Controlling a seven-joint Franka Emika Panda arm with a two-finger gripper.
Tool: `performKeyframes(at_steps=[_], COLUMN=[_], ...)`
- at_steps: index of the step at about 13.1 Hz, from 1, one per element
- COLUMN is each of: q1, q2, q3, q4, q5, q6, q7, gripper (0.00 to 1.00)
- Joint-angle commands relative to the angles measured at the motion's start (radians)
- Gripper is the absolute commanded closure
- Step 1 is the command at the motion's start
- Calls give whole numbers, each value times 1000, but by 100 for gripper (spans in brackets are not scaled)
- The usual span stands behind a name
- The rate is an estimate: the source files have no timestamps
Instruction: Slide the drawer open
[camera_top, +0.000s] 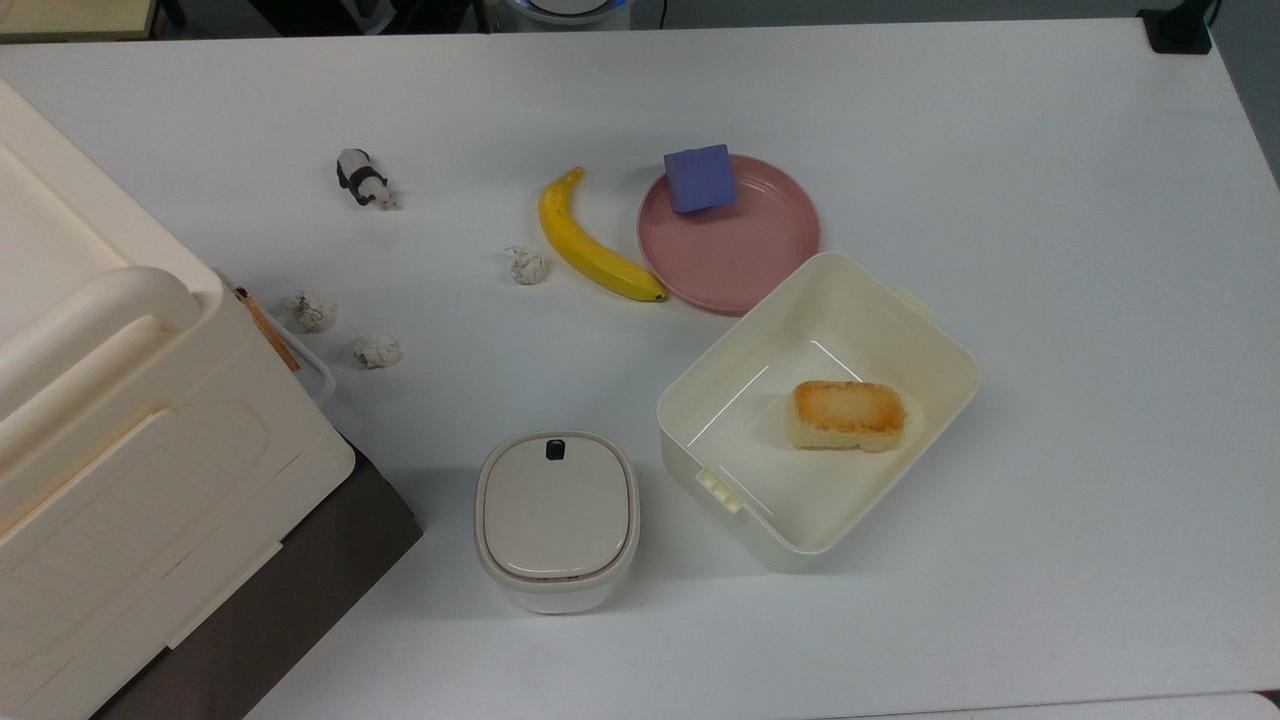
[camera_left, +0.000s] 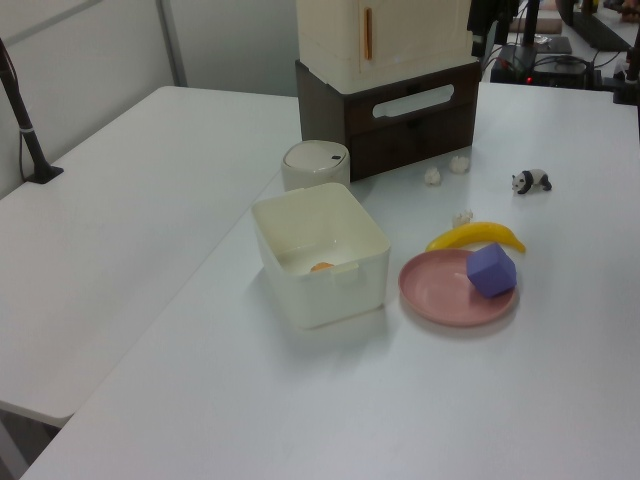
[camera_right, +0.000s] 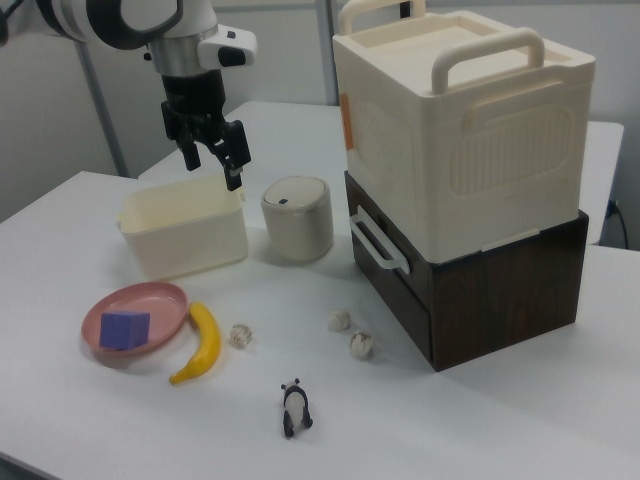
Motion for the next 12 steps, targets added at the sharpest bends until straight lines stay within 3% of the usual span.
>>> performKeyframes(at_steps=[1, 12], q1=[3, 8], q2=[18, 45], q3=[-2, -5], q4=[24, 25], q5=[21, 31], q6=[-32, -28], q7=[13, 13], gripper=[0, 0])
